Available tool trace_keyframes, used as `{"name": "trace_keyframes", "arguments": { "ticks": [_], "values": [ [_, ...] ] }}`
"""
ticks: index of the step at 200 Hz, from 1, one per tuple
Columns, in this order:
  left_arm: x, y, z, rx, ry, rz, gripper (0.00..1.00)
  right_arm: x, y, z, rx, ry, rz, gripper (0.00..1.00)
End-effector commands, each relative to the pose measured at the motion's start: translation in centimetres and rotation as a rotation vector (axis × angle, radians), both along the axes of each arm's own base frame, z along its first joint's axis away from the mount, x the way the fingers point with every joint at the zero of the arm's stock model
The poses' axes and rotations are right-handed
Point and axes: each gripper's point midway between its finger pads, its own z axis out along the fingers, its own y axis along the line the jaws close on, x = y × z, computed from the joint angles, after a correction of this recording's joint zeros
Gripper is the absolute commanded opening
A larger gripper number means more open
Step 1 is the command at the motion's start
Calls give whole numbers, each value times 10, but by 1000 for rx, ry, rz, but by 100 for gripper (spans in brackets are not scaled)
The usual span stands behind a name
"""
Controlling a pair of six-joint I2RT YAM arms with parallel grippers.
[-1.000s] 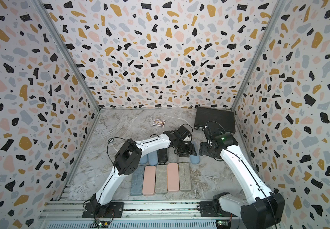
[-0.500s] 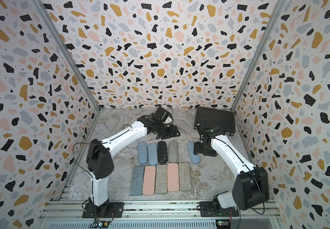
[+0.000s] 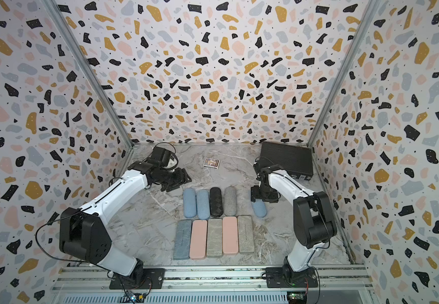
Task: Close the glasses case
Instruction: Place the glasses case at the center of the board, then move the glasses case to the center of the board.
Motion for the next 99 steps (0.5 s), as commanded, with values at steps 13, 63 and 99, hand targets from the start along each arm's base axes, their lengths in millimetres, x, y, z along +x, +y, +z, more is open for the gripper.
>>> {"name": "trace_keyframes", "arguments": {
  "ticks": [13, 63, 99],
  "values": [
    [-10, 30, -4, 11, -9, 45, 70, 9, 7, -1, 25, -8, 11, 80],
    [-20, 57, -21, 21, 29, 102, 69, 11, 11, -13, 35, 20, 21, 80],
    [-25, 67, -31, 23, 54, 118, 69, 12, 15, -22, 36, 44, 26, 79]
  ]
}}
